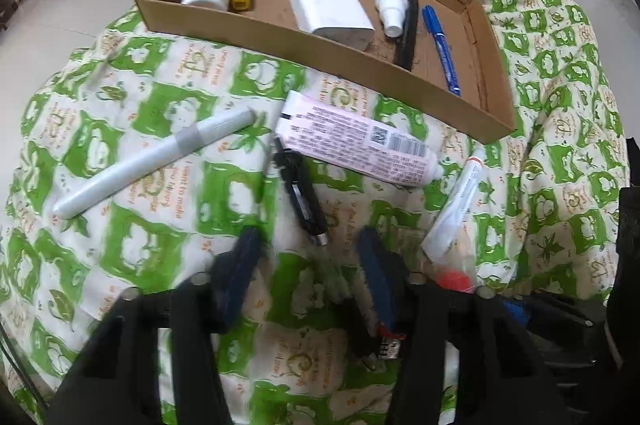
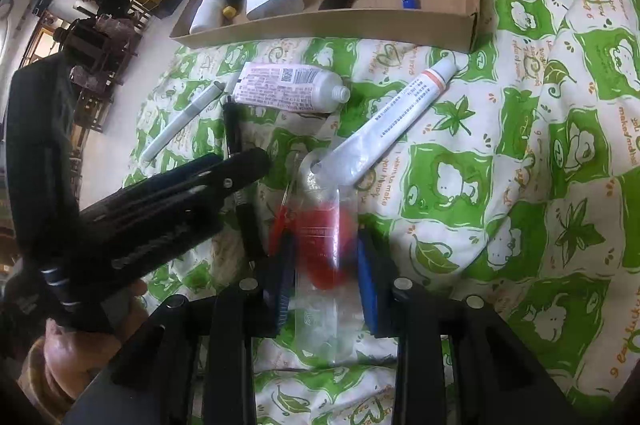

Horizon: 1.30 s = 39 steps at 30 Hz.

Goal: Organize rigid objects
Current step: 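Grasp the black clear-bodied pen with left tool while right tool grasps the clear red-capped bottle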

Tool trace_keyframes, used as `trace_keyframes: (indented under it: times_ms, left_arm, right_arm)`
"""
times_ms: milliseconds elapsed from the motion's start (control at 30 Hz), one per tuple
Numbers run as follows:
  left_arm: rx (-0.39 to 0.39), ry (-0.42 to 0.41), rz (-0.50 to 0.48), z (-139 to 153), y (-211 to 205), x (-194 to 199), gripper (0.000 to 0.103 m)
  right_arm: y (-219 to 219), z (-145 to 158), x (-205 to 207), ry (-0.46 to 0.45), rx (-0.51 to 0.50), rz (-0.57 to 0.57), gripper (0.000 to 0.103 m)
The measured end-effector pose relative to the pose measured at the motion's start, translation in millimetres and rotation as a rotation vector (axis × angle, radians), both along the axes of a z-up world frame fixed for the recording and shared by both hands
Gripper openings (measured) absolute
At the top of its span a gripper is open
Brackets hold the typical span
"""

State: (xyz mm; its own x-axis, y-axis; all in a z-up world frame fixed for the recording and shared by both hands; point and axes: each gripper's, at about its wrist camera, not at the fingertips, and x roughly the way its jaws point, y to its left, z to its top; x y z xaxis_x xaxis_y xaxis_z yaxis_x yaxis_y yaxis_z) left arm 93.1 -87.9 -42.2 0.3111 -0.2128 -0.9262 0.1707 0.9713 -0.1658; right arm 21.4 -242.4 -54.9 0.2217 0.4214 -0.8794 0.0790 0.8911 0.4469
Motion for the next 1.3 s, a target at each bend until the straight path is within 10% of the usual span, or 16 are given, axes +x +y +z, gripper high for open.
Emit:
trace_keyframes:
  times_ms: [100, 1300]
  left_arm:
    - [0.015, -0.015, -0.005, 0, 9, -1, 0.019]
    - [-0.076, -0.001, -0.105, 7, 16, -12, 0.012]
  right_arm:
    - [-1, 0, -1, 0.002, 0.001, 0.000, 0.026]
    - [1, 0, 3, -0.029, 0.035, -0.008, 0.026]
